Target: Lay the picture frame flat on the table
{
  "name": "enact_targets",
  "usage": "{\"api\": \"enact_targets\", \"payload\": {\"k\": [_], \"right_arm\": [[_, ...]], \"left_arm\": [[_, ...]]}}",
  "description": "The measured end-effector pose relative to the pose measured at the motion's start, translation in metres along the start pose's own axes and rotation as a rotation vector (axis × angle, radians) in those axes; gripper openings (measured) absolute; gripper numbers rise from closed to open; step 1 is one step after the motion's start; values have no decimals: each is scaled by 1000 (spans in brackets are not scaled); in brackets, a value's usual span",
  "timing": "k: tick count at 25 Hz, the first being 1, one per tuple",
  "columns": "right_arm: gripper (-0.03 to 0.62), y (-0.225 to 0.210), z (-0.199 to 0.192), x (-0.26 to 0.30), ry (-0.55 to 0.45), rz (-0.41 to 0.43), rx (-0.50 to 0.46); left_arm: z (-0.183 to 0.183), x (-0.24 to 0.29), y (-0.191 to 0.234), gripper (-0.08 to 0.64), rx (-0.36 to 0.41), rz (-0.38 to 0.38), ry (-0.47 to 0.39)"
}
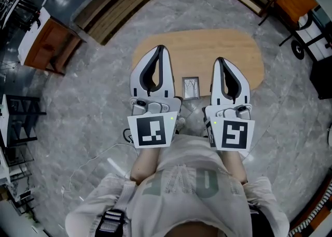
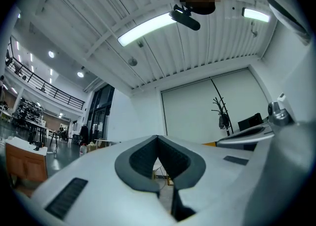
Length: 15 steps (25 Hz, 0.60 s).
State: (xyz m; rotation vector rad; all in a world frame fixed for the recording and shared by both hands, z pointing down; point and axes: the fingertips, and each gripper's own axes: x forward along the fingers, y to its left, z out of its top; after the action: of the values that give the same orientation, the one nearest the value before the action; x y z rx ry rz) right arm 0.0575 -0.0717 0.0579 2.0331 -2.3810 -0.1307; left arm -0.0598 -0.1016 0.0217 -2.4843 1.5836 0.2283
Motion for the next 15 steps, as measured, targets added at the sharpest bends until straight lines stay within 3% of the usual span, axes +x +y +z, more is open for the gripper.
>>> {"api": "enact_targets", "payload": {"k": [15], "right_arm": [[6,-4,-3,-4,10,-8,-5]], "left_arm": [[-3,4,-2,9,6,8,8]]}}
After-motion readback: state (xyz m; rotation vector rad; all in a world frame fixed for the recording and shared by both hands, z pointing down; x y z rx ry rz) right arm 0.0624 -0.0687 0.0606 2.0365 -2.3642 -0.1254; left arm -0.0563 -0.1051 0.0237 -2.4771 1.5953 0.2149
